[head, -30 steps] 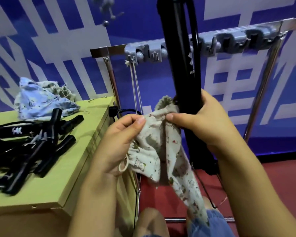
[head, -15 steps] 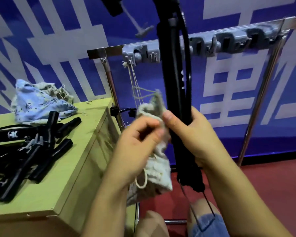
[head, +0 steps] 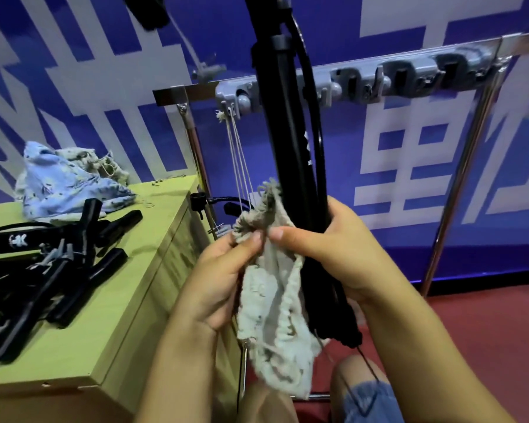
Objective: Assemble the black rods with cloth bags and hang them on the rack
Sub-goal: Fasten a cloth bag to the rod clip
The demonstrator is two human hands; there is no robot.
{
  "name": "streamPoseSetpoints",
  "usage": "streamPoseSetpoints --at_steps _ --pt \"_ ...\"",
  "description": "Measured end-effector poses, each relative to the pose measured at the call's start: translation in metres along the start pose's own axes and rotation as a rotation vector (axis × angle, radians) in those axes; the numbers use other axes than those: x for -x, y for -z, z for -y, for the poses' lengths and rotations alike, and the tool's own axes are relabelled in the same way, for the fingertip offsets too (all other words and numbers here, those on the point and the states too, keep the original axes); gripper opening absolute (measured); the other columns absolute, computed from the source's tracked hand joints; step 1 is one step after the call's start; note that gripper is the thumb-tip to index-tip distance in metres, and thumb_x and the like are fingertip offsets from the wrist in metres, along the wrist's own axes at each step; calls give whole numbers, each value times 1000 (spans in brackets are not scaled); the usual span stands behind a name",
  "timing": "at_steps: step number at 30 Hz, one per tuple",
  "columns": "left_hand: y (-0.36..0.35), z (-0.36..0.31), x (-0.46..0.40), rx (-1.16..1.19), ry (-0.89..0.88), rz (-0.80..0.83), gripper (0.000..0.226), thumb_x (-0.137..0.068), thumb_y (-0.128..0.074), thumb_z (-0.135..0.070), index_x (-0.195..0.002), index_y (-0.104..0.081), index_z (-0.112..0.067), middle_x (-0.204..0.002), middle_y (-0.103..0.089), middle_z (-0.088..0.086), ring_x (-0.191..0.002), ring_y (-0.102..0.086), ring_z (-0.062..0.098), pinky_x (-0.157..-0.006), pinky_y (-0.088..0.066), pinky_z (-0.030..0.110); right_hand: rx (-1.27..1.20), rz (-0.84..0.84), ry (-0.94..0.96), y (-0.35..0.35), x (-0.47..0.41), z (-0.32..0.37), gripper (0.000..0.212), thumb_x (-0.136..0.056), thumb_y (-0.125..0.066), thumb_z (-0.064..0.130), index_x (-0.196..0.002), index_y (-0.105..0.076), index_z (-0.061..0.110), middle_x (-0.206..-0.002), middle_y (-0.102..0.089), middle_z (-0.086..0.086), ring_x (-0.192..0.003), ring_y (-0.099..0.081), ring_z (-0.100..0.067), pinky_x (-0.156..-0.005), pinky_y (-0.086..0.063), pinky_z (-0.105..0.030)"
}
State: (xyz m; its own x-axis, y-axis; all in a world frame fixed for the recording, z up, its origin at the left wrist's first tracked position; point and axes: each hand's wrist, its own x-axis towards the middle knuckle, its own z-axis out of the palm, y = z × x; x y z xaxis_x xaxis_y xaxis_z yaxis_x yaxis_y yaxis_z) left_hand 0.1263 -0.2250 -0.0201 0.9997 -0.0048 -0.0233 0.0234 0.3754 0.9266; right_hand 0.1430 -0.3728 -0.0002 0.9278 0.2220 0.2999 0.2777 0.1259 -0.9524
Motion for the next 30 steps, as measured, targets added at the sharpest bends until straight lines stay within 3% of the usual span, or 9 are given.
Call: streamPoseSetpoints --at_steps 3,7,11,13,15,18,21,24,30 --pt "35 -4 -12 274 118 -25 60 -44 -91 -10 -98 -70 2 -94 -71 18 -85 -71 27 -79 -55 45 103 -130 9 22 -5 -1 26 -61 -80 12 -77 -62 20 -63 -65 10 -64 -61 -8 -66 -51 -31" --pt "65 -10 -12 544 169 19 69 -14 -89 11 -81 -72 9 -81 -71 26 -68 -72 34 -47 -55 50 186 -262 9 46 -13 -4 25 -63 -74 8 -81 -59 17 -72 -64 2 -69 -60 -16 -72 -53 -39" --pt "75 -24 3 493 209 141 38 -53 -82 -7 -89 -75 0 -97 -72 21 -87 -70 36 -68 -58 49 245 -355 23 66 -17 -4 27 -62 -73 4 -77 -57 19 -71 -64 3 -68 -59 -15 -70 -53 -39" --pt "81 -25 4 428 260 85 32 -86 -51 -15 -106 -70 0 -112 -68 18 -107 -64 31 -90 -51 44 278 -336 35 70 -18 -5 29 -66 -71 -2 -78 -57 20 -71 -65 3 -66 -59 -15 -68 -52 -36" --pt "92 -18 4 360 195 127 53 -97 -18 -22 -129 -53 1 -135 -53 18 -130 -46 29 -112 -27 43 313 -330 38 74 -19 -7 29 -66 -71 1 -80 -57 21 -72 -65 4 -66 -59 -15 -67 -50 -34" --pt "111 -11 7 327 203 252 60 -99 3 -27 -145 -21 3 -151 -25 22 -144 -17 32 -117 4 43 311 -328 27 73 -17 -12 30 -64 -74 4 -81 -57 21 -69 -64 5 -62 -59 -14 -64 -49 -33" --pt "100 -11 0 379 209 244 50 -100 -20 -22 -138 -38 5 -142 -42 24 -136 -36 33 -115 -19 45 290 -275 11 71 -14 -9 34 -64 -81 11 -87 -56 14 -64 -62 2 -51 -56 -9 -55 -48 -26" --pt "69 -6 -4 327 249 107 43 -55 -75 -15 -93 -73 6 -96 -72 21 -86 -71 31 -74 -58 47 191 -237 46 66 -16 3 33 -72 -78 26 -92 -53 20 -68 -57 -2 -46 -55 -8 -48 -48 -23" --pt "26 41 -18 311 478 -51 29 -73 -60 -23 -90 -67 0 -89 -67 17 -83 -63 30 -78 -50 51 -147 -191 248 41 -30 41 9 -94 -48 34 -94 -47 25 -68 -55 -3 -50 -56 -16 -51 -47 -27"
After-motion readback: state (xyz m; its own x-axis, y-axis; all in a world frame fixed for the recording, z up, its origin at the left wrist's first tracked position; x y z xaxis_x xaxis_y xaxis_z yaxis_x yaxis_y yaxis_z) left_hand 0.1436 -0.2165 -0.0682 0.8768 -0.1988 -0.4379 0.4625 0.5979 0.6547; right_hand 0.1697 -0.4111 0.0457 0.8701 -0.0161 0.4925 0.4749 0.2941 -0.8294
